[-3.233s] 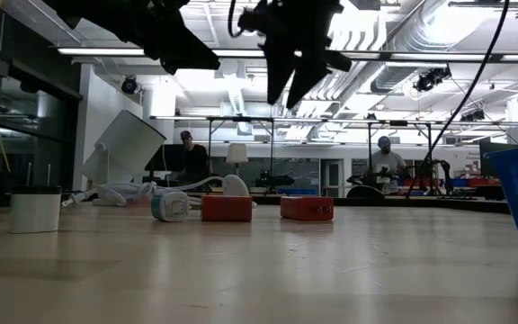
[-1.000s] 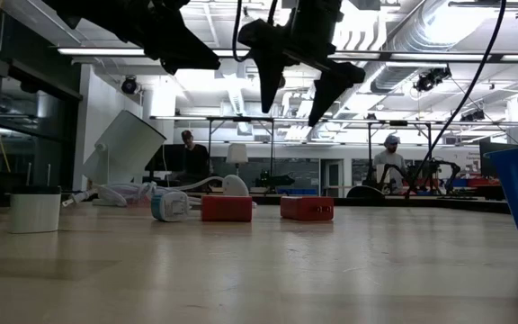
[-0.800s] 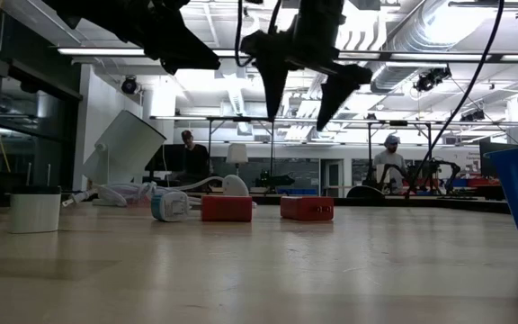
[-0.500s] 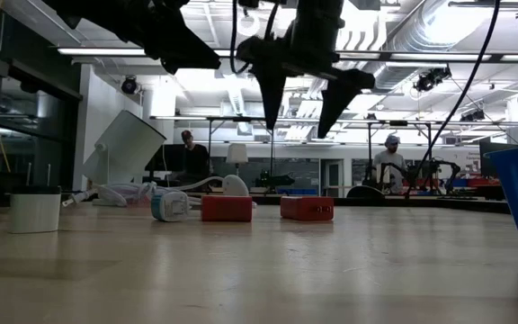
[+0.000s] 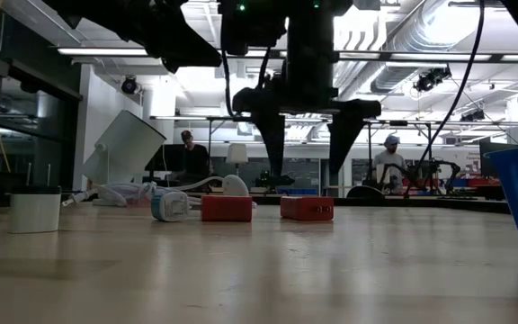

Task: Pick & Place Office items
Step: Put the right red charger adapter into the blue bin

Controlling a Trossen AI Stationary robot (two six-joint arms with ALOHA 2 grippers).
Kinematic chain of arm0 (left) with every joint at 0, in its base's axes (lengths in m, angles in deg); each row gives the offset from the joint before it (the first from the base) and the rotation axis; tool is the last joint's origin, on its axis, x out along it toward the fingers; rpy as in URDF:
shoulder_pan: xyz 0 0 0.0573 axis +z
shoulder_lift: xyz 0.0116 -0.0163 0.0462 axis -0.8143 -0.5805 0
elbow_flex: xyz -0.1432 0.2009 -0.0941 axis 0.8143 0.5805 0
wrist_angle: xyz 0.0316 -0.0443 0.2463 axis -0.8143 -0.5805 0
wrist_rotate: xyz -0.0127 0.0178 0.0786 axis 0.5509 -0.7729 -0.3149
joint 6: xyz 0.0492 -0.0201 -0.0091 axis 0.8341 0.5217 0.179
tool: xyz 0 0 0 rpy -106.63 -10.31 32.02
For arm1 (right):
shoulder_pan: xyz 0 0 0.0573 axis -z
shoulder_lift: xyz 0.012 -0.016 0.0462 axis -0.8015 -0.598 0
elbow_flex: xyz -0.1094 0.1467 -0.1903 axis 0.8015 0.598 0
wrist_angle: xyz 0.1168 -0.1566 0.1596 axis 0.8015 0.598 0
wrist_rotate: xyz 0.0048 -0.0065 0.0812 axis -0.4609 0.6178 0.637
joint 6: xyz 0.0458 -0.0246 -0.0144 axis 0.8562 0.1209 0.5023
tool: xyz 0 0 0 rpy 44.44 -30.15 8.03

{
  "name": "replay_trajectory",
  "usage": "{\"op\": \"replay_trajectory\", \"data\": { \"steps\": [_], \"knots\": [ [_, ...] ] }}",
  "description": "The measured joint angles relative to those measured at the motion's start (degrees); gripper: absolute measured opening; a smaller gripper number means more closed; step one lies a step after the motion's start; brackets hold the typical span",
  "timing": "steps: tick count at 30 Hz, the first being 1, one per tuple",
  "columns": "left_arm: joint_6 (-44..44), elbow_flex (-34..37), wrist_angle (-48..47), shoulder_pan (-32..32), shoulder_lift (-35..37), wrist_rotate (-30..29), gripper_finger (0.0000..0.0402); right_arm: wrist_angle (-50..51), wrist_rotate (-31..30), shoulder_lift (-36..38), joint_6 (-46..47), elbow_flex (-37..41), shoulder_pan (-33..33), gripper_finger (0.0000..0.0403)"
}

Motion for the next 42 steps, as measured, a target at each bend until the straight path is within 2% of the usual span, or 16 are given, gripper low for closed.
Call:
{"op": "replay_trajectory", "data": {
  "steps": [13,37,42],
  "knots": [
    [0.00,0.00,0.30,-0.01,0.00,0.01,0.0098,-7.76,0.83,0.07,-0.20,7.08,0.44,0.0361],
    [0.00,0.00,0.27,0.01,0.00,0.01,0.0098,-11.28,0.51,0.11,-1.76,9.77,0.81,0.0361],
    [0.00,0.00,0.27,0.00,0.00,0.00,0.0098,-11.43,0.51,0.11,-5.19,9.90,0.81,0.0361]
  ]
}}
